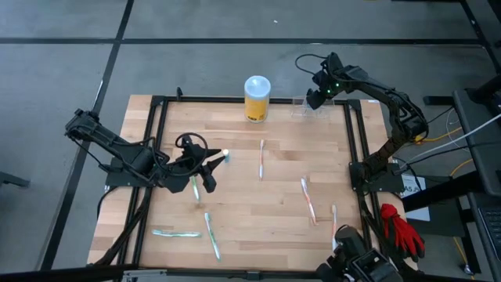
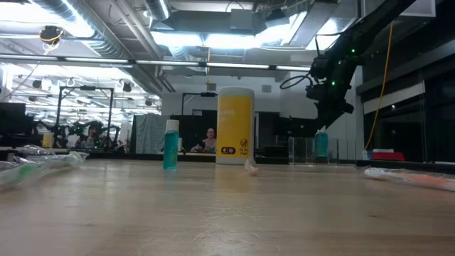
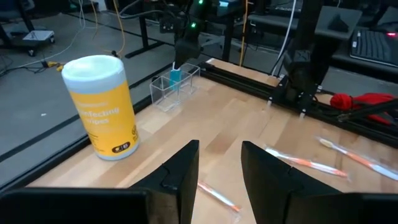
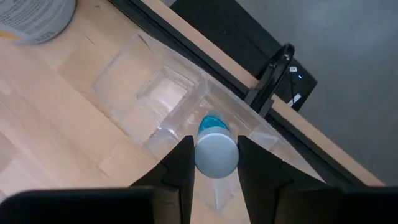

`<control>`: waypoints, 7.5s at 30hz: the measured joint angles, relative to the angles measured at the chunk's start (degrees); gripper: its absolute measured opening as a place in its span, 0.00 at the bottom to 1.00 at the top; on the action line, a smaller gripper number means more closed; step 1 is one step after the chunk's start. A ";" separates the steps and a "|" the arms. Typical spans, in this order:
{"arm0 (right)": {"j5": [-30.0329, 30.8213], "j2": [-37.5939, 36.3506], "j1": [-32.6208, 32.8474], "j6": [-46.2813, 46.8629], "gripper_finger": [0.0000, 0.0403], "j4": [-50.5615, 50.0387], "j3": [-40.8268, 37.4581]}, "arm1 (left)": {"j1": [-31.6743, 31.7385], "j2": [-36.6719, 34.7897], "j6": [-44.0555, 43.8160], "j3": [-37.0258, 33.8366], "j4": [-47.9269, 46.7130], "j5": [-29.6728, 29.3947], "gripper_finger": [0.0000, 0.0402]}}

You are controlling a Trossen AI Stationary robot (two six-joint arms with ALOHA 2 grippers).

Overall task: Pick & Place toothbrushing station
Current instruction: Put the top blue mouthwash into the transparent organizer, then put the blue mouthwash into the transparent organizer

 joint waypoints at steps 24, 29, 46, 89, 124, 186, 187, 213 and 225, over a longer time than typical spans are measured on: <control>-1.94 0.00 0.10 -13.73 0.25 -1.09 0.00 | 0.00 -0.03 -1.66 0.00 0.45 0.28 0.29; -2.45 0.25 -0.08 -15.22 0.25 -1.04 0.02 | 0.00 -0.03 -1.66 0.00 1.36 0.15 0.29; -4.55 4.63 -3.29 -17.95 0.25 -0.25 1.95 | 1.25 -0.05 -1.98 0.00 3.83 0.13 0.29; -5.29 8.00 -2.66 -18.12 0.32 -3.08 5.16 | 4.15 -0.05 0.46 0.00 6.01 5.31 0.29; -14.12 7.72 -3.07 -8.01 0.33 1.46 17.19 | 4.15 -0.05 3.13 0.00 5.95 4.40 0.29; 16.72 -28.39 68.62 43.66 0.33 -29.90 17.35 | 14.49 9.31 -4.15 -31.99 28.33 17.42 0.32; 16.09 -28.68 68.64 43.87 0.33 -29.88 17.35 | 14.90 10.38 -5.36 -32.03 28.34 17.53 0.34; 8.70 -30.42 68.64 50.07 0.33 -25.88 17.35 | 23.27 27.82 -16.24 -32.06 39.36 15.89 0.45; 9.58 -30.42 68.64 50.22 0.33 -23.69 17.35 | 27.48 27.79 -14.66 -32.04 40.95 21.05 0.22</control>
